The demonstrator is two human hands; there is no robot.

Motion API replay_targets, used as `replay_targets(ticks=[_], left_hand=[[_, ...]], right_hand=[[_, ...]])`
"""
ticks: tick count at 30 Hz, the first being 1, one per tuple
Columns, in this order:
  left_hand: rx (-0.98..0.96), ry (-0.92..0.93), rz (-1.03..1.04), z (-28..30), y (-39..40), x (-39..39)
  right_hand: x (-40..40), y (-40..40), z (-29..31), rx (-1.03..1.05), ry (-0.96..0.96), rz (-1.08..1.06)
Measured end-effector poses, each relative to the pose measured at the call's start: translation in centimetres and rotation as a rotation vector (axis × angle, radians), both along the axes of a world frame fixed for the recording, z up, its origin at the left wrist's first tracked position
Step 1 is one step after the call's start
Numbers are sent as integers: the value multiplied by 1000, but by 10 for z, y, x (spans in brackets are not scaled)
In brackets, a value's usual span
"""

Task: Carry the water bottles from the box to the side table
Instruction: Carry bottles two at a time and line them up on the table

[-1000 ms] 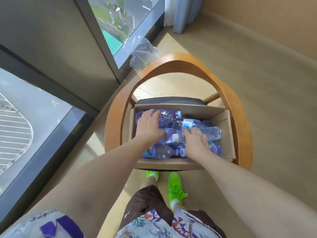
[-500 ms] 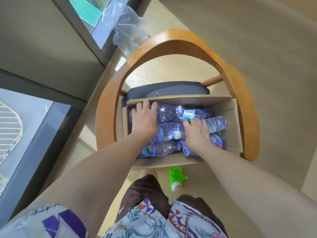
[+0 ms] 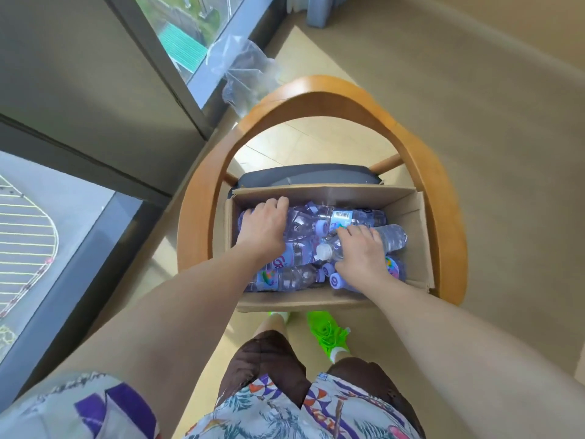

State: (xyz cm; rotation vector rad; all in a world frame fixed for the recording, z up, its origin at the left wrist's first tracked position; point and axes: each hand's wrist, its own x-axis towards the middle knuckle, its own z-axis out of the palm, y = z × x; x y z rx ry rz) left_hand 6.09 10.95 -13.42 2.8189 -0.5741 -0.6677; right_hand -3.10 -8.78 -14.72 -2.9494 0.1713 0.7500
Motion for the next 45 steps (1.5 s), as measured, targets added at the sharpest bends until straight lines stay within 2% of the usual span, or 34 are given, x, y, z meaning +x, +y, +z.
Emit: replay_targets(ticks=[3, 6, 10, 12, 16, 22, 26, 34, 40, 45], left_hand=[[-8, -36, 26, 13, -1, -10], [-40, -45, 102, 33, -5, -25], [-279, -64, 468, 73, -16, -55], [-416, -84, 642, 95, -21, -71], [-570, -168, 793, 144, -17, -98], [-776, -326, 1168, 192, 17, -147], [-759, -438, 1309, 216, 59, -199], [-652, -620, 1593, 247, 133, -360], [-509, -758, 1905, 269, 155, -540], [-345, -841, 2157, 281, 137, -719]], right_hand=[[-3, -12, 11, 81, -91, -55], [-4, -22, 30, 263, -182, -191], [-5, -27, 68, 505, -292, -278], [-5, -21, 88, 615, -367, -253], [0, -1, 131, 727, -517, -176], [-6, 49, 183, 909, -571, -16], [-28, 95, 207, 1040, -535, 109], [-130, 210, 236, 1034, -444, 499], [-279, 288, 261, 1086, -322, 828], [-440, 311, 278, 1120, -189, 1094]])
